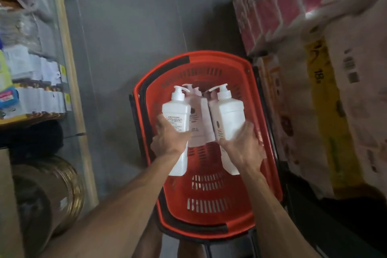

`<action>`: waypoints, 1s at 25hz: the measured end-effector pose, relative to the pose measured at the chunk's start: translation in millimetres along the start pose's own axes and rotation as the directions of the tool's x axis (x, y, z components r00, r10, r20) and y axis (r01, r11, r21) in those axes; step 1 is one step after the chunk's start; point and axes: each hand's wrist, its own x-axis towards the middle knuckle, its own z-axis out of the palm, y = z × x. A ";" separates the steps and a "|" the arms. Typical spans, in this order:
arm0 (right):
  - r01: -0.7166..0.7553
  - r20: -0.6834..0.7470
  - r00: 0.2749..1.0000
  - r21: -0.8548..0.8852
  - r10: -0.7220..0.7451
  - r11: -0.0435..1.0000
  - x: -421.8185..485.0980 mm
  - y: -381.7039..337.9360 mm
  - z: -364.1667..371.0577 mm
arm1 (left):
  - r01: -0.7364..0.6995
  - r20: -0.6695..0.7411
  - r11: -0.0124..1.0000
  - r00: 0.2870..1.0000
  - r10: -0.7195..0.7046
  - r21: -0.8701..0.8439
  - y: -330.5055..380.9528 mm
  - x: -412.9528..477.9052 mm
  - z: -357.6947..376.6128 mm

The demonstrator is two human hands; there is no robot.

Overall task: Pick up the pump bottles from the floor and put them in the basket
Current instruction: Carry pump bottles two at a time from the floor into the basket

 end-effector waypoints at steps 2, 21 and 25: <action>0.007 0.007 1.000 0.005 -0.007 1.000 15.6 -0.2 14.1 | 0.030 0.024 1.000 0.999 -0.030 -0.002 -0.2 17.9 14.5; -0.060 0.055 0.997 0.035 0.058 0.998 101.7 8.2 108.1 | 0.197 -0.097 0.975 0.973 -0.207 -0.100 -16.9 117.4 111.0; -0.099 0.083 0.992 0.079 0.092 0.992 108.9 1.6 109.3 | 0.182 -0.083 0.975 0.978 -0.193 -0.126 -19.3 127.2 122.4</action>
